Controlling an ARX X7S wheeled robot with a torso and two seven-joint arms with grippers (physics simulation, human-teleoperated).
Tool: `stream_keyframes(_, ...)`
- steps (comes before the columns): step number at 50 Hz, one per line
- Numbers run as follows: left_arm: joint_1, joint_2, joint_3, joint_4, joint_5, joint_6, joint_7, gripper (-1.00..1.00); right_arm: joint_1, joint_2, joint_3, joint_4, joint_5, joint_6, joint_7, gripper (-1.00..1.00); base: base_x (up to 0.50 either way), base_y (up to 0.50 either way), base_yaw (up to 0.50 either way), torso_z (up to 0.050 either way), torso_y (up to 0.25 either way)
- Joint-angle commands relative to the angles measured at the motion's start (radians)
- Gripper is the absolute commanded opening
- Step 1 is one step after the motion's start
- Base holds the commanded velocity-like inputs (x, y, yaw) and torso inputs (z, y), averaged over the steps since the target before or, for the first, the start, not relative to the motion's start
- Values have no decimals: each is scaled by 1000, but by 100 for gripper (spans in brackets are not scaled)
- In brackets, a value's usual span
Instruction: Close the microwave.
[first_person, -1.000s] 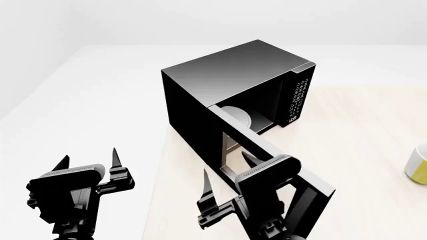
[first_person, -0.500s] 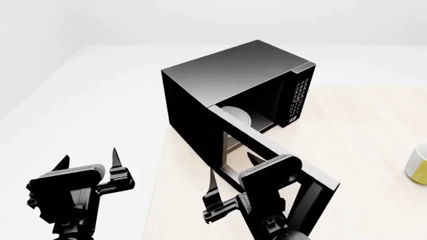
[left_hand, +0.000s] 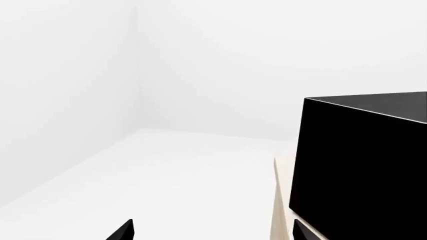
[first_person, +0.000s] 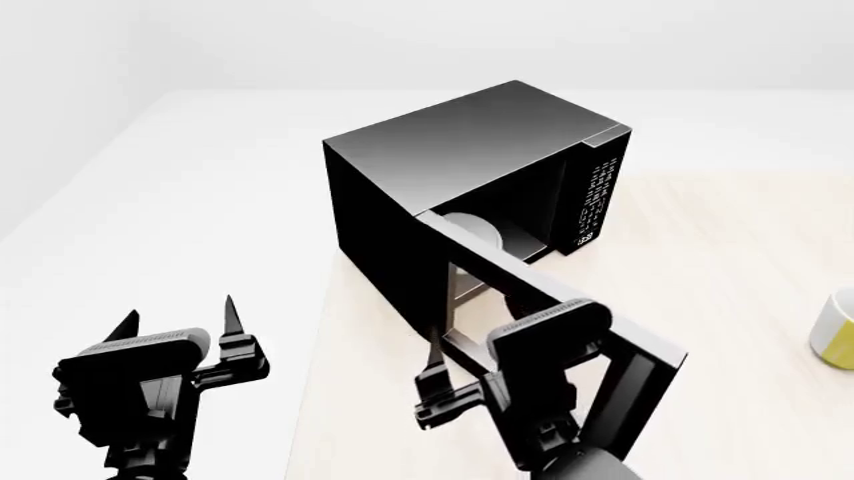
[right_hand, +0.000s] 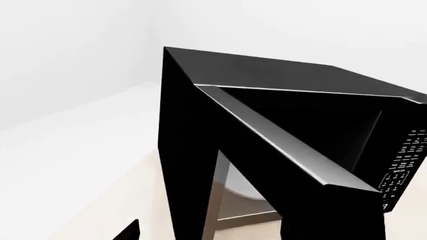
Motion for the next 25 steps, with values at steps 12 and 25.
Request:
stream_keyframes(12,2,-5,3,0,-3,4,-5,100,-16,17,12,94,-24,2,17,100,0,0,0,-1,0)
stream_keyframes(25,0,-6,6,-2,-4,6,-7,100,-16,21,27,119,-20,-10,22,100,0,0,0,0,0)
